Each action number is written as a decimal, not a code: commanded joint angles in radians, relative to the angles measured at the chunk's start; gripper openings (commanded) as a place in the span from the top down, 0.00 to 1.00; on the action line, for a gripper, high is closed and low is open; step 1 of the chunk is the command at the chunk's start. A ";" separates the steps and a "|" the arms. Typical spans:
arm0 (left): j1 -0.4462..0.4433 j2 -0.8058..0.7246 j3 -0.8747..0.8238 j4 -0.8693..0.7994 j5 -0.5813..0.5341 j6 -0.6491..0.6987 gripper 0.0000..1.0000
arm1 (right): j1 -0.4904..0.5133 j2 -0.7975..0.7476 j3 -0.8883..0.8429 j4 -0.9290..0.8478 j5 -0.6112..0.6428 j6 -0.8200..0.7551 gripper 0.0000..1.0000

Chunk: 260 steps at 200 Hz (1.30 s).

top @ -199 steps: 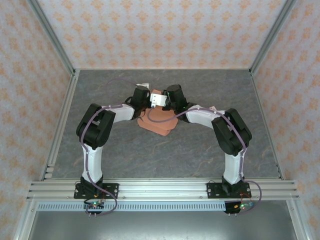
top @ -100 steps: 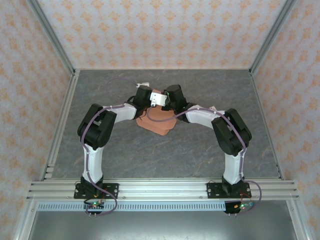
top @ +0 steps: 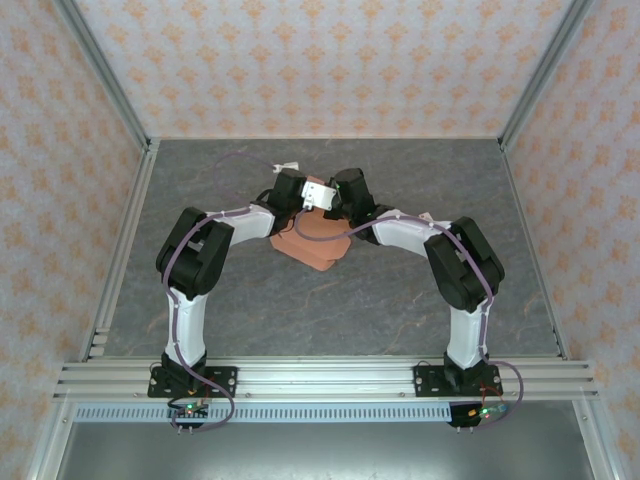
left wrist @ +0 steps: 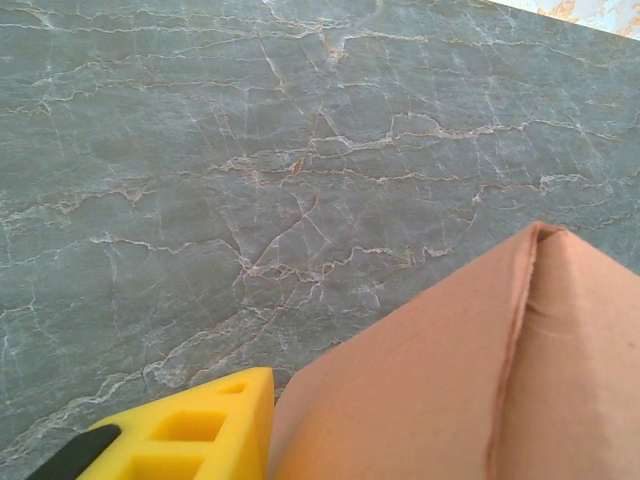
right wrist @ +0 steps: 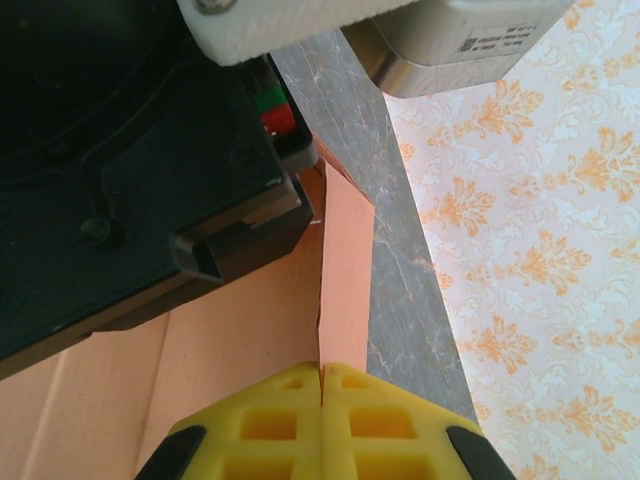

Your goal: Fold the paper box

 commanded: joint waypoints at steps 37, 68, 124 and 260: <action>-0.039 -0.018 -0.055 0.092 -0.050 0.026 0.61 | 0.026 -0.020 0.046 -0.058 0.004 0.012 1.00; -0.024 -0.035 -0.078 0.107 0.019 0.058 0.57 | 0.015 -0.022 0.055 -0.082 0.002 -0.004 1.00; 0.016 -0.074 -0.130 0.152 0.159 0.098 0.46 | 0.012 -0.024 0.068 -0.102 -0.008 -0.022 1.00; 0.074 -0.078 -0.125 0.154 0.298 0.168 0.68 | 0.012 -0.031 0.073 -0.118 -0.014 -0.037 1.00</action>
